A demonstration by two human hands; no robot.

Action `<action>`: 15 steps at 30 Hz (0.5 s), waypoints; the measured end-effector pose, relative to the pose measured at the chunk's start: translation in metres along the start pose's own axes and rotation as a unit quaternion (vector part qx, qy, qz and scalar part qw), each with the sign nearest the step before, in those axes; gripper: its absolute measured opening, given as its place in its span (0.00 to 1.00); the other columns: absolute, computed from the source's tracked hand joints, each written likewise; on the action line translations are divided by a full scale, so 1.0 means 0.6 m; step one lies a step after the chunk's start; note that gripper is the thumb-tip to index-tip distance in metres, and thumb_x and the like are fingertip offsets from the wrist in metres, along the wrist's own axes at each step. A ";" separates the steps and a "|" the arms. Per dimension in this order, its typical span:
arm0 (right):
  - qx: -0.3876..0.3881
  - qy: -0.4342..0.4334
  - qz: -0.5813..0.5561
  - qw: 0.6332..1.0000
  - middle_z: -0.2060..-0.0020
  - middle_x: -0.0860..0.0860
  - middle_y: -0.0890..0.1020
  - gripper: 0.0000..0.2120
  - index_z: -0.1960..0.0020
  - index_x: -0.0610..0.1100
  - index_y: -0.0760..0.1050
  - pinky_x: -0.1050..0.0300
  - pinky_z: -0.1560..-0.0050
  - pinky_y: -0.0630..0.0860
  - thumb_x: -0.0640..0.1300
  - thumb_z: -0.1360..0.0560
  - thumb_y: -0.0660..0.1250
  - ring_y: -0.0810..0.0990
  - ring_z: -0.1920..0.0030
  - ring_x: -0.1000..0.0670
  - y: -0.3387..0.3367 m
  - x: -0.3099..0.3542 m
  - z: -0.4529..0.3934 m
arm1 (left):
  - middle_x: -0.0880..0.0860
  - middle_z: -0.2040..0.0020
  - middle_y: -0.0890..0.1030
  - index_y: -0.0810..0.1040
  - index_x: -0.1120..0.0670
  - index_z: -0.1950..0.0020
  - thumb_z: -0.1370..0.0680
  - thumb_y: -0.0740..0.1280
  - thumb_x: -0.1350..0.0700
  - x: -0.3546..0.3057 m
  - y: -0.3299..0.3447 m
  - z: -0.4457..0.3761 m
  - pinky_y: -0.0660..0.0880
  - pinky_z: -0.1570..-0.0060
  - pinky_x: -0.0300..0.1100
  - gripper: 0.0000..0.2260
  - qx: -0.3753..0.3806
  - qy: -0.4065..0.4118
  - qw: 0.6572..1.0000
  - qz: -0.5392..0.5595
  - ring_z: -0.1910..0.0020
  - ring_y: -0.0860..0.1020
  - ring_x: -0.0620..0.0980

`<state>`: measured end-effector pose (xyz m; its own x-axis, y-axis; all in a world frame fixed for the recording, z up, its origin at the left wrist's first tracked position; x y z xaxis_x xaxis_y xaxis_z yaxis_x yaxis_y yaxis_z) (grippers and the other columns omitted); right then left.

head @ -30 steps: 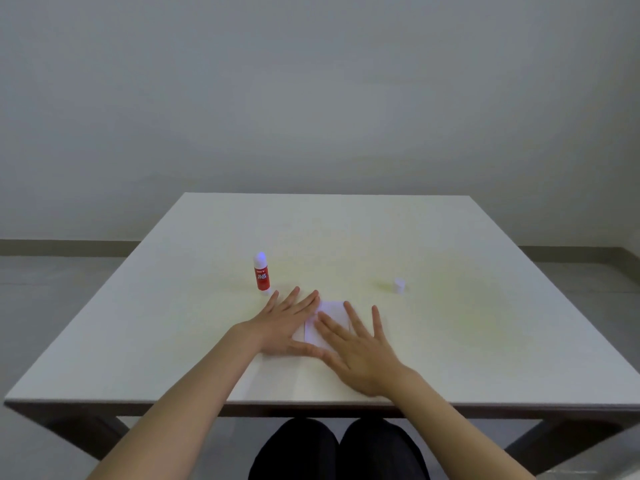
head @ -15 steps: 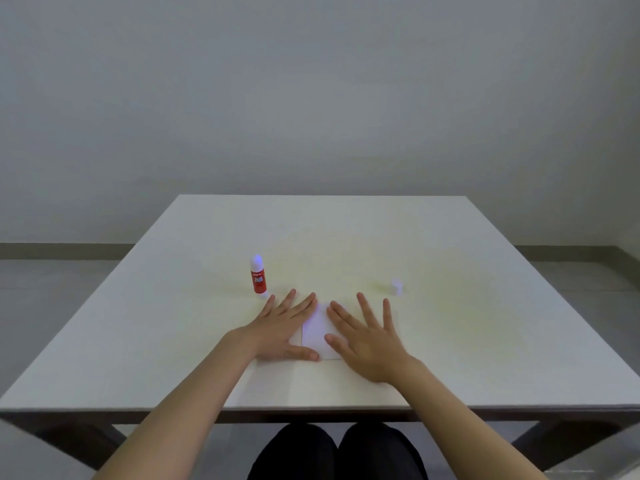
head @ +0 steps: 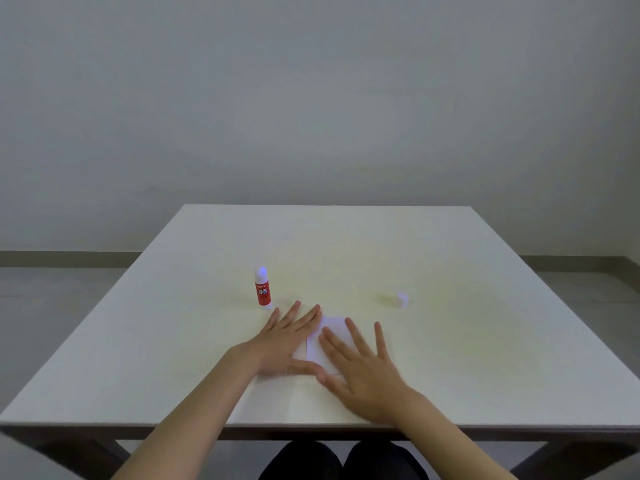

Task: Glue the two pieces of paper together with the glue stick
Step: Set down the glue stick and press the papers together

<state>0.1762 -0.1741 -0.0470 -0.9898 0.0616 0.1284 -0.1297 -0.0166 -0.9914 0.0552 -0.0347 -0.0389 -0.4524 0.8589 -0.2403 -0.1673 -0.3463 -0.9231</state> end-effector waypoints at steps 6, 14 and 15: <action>0.007 0.050 0.008 0.999 0.24 0.63 0.40 0.32 0.23 0.55 0.38 0.38 0.31 0.25 0.65 0.23 0.37 0.32 0.24 0.47 -0.011 -0.037 -0.011 | 0.41 0.24 0.33 0.34 0.49 0.24 0.28 0.56 0.29 0.002 -0.001 0.001 0.31 0.27 0.51 0.46 -0.001 0.000 1.000 0.000 0.26 0.29 0.47; -0.009 0.061 0.015 0.998 0.23 0.59 0.42 0.30 0.23 0.53 0.39 0.39 0.32 0.26 0.62 0.21 0.41 0.36 0.23 0.46 0.003 -0.041 -0.011 | 0.39 0.26 0.35 0.37 0.50 0.23 0.26 0.59 0.35 0.006 0.000 0.005 0.35 0.27 0.47 0.43 -0.062 0.016 0.995 0.078 0.26 0.34 0.42; -0.010 0.062 0.014 0.998 0.23 0.59 0.42 0.30 0.23 0.53 0.39 0.39 0.32 0.26 0.62 0.21 0.41 0.37 0.23 0.46 0.002 -0.042 -0.010 | 0.40 0.24 0.41 0.43 0.50 0.22 0.25 0.62 0.38 0.007 -0.005 0.011 0.40 0.26 0.44 0.40 -0.103 0.015 0.984 0.145 0.25 0.40 0.40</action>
<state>0.2014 -0.1697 -0.0517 -0.9779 0.1852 0.0971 -0.0988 -0.0002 -0.9951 0.0482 -0.0326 -0.0355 -0.4281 0.7476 -0.5078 0.1476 -0.4965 -0.8554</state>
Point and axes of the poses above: each hand's wrist, its own z-axis away from the middle knuckle, its own y-axis out of the palm, x = y × z, the point moved 2 cm from there along -z, towards the middle knuckle
